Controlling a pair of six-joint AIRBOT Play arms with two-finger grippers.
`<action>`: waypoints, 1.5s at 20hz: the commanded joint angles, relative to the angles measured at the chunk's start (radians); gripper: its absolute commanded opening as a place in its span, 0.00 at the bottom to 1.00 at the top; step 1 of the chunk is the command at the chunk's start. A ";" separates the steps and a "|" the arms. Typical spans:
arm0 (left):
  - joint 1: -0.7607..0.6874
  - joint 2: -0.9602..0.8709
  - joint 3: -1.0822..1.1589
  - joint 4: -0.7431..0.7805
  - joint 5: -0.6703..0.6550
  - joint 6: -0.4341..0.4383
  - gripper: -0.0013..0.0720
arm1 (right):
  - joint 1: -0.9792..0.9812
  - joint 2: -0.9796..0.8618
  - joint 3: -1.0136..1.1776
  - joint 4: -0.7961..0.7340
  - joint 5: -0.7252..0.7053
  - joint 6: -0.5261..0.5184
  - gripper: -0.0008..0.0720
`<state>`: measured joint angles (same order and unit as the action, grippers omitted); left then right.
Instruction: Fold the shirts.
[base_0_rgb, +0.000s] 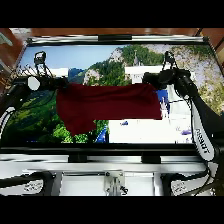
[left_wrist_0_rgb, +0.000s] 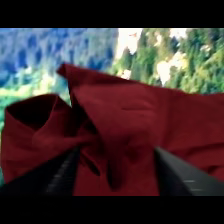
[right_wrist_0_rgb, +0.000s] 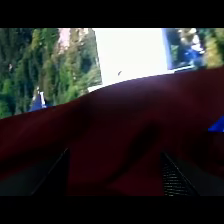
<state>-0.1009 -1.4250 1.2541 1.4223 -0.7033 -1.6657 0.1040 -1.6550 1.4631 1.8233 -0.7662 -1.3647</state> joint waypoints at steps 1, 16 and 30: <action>0.081 -0.025 0.065 -0.017 -0.287 -0.010 0.86 | -0.043 0.010 0.040 -0.002 -0.148 -0.116 0.91; 0.369 -0.085 -0.210 -0.395 -0.381 0.323 0.73 | -0.243 0.051 -0.086 0.064 -0.603 -0.226 0.89; 0.320 -0.143 -0.188 -0.473 -0.355 0.358 0.06 | -0.261 -0.013 -0.150 0.062 -0.598 -0.229 0.89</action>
<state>0.2184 -1.5742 1.0538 0.9588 -1.0523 -1.3148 -0.1440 -1.6413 1.3315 1.8839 -1.3621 -1.5909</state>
